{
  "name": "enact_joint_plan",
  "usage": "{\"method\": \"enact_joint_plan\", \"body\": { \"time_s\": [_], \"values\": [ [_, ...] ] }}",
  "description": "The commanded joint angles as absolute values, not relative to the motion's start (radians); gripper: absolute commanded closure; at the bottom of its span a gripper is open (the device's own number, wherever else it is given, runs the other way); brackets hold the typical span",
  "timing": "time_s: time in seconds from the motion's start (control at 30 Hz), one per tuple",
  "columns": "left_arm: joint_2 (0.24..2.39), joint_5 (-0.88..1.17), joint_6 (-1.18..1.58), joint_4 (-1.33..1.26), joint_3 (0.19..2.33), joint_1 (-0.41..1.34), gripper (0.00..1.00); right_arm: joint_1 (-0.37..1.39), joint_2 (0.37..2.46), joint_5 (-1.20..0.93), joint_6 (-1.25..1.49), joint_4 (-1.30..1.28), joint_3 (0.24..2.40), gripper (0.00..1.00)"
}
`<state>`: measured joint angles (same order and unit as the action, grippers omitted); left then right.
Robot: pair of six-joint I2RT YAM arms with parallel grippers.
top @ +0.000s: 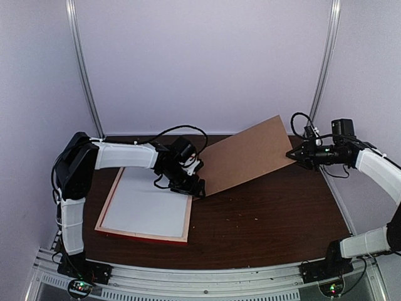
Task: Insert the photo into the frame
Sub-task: Turn over the backboard.
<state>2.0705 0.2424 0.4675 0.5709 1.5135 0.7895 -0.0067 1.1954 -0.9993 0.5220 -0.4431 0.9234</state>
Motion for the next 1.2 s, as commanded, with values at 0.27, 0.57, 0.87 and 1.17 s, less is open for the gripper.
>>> {"method": "enact_joint_plan", "body": {
  "time_s": [0.27,0.57,0.87,1.17],
  "values": [
    [2.075,0.246,0.452,0.506,1.537,0.814,0.19,0.033,1.167,-0.746,0.492,-0.675,1.137,1.00],
    [1.968,0.077,0.264,0.432,1.532,0.873,0.16,0.034,1.146,-0.701,0.513,-0.785,1.305,1.00],
    [1.916,-0.137,-0.114,0.196,1.532,1.070,0.10,0.055,1.113,-0.763,0.649,-0.759,1.330,1.00],
    [2.044,-0.223,-0.276,0.113,1.680,1.140,0.08,0.086,1.076,-0.776,0.733,-0.745,1.374,1.00]
  ]
}}
